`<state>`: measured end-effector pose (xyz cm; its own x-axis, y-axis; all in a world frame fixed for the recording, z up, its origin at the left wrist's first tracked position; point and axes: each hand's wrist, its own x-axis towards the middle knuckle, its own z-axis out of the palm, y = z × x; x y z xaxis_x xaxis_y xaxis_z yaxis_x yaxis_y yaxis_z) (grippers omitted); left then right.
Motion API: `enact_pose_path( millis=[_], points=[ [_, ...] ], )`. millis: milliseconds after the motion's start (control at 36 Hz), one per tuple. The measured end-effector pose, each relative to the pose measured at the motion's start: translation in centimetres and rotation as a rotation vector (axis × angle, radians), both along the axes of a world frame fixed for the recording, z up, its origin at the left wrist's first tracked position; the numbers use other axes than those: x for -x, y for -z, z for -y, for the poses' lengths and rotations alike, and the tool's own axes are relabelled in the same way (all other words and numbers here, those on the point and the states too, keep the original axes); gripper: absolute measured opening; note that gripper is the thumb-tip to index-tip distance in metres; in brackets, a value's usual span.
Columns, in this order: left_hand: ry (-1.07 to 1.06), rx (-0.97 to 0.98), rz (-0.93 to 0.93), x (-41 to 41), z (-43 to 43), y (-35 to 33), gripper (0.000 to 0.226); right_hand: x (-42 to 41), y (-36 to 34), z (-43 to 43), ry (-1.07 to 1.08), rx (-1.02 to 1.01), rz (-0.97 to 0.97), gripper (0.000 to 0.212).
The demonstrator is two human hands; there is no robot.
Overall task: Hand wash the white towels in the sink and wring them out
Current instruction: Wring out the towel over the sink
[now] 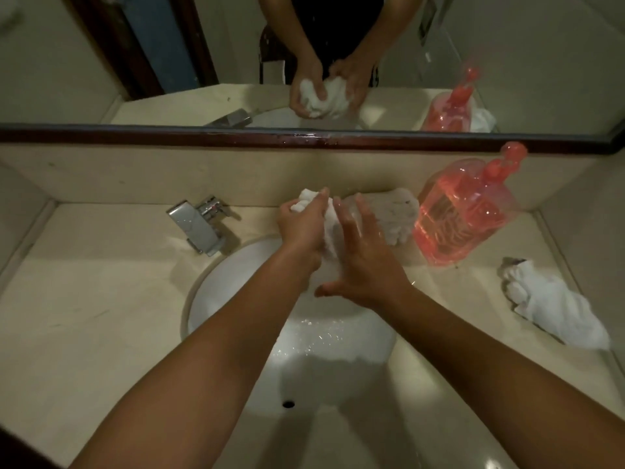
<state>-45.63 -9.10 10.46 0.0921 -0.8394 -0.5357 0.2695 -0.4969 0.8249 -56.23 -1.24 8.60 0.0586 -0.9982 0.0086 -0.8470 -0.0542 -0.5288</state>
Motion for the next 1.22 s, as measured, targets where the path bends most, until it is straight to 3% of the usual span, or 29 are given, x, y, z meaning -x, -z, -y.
enact_pose_path(
  millis=[83, 111, 167, 222, 278, 333, 444, 500, 528, 583, 694, 806, 889, 944, 1000, 1083, 1222],
  points=[
    [0.052, 0.030, 0.033, 0.8, -0.7, -1.6, 0.045, 0.3, -0.4, -0.9, 0.093, -0.040, 0.044, 0.151],
    [0.096, 0.044, 0.048, 1.0, -1.0, -2.1, 0.053, 0.7, -0.4, -1.0, 0.139, -0.028, 0.122, 0.139],
    [0.213, 0.092, 0.039, 0.7, -1.3, -2.7, 0.076, 1.2, -1.4, -1.3, 0.250, -0.072, 0.364, 0.087],
    [0.302, 0.184, -0.008, -0.2, -1.3, -2.3, 0.080, 2.0, -2.4, -1.4, 0.327, -0.168, 0.610, 0.061],
    [0.228, 0.223, -0.106, -1.1, -1.4, -1.7, 0.070, 3.0, -3.0, -1.7, 0.326, -0.291, 0.941, 0.059],
    [0.197, 0.224, -0.222, -1.7, -0.9, -0.4, 0.075, 3.6, -3.1, -2.2, 0.270, -0.424, 1.286, 0.059],
    [0.537, 0.238, -0.625, -1.3, -0.7, -0.1, 0.091, 3.5, -2.8, -3.2, 0.027, -0.777, 1.788, 0.086],
    [0.637, 0.216, -0.745, -1.0, -0.2, 0.1, 0.122, 3.4, -2.1, -3.3, -0.154, -0.973, 2.049, 0.080],
    [0.679, 0.223, -0.788, -0.8, 0.0, 0.2, 0.128, 3.4, -1.6, -3.2, -0.217, -1.049, 2.152, 0.076],
    [0.737, 0.217, -0.797, -0.6, 0.2, 0.2, 0.117, 3.4, -1.1, -3.1, -0.270, -1.087, 2.247, 0.073],
    [0.838, 0.232, -0.613, -0.7, 0.5, -0.3, 0.045, 4.1, -1.1, -3.5, -0.220, -1.031, 2.143, 0.075],
    [0.833, 0.128, -0.505, -0.3, 0.4, -0.8, 0.075, 6.2, -2.6, -4.6, -0.068, -1.036, 1.901, 0.105],
    [0.809, 0.119, -0.415, 0.2, -0.5, -0.9, 0.065, 6.9, -5.1, -4.9, 0.069, -1.017, 1.472, 0.110],
    [0.765, 0.116, -0.348, 0.5, -1.0, -0.8, 0.044, 6.4, -6.0, -4.7, 0.124, -1.003, 1.249, 0.097],
    [0.741, 0.108, -0.279, 0.7, -1.2, -0.7, 0.029, 5.5, -6.1, -4.5, 0.190, -0.973, 1.125, 0.070],
    [0.730, 0.150, -0.104, 1.4, -1.0, 0.0, 0.039, 4.1, -5.2, -4.2, 0.276, -0.897, 1.035, 0.053],
    [0.629, 0.258, 0.255, 2.0, 0.0, 1.7, 0.035, 2.5, -2.5, -3.1, 0.451, -0.761, 0.955, 0.038]
  ],
)
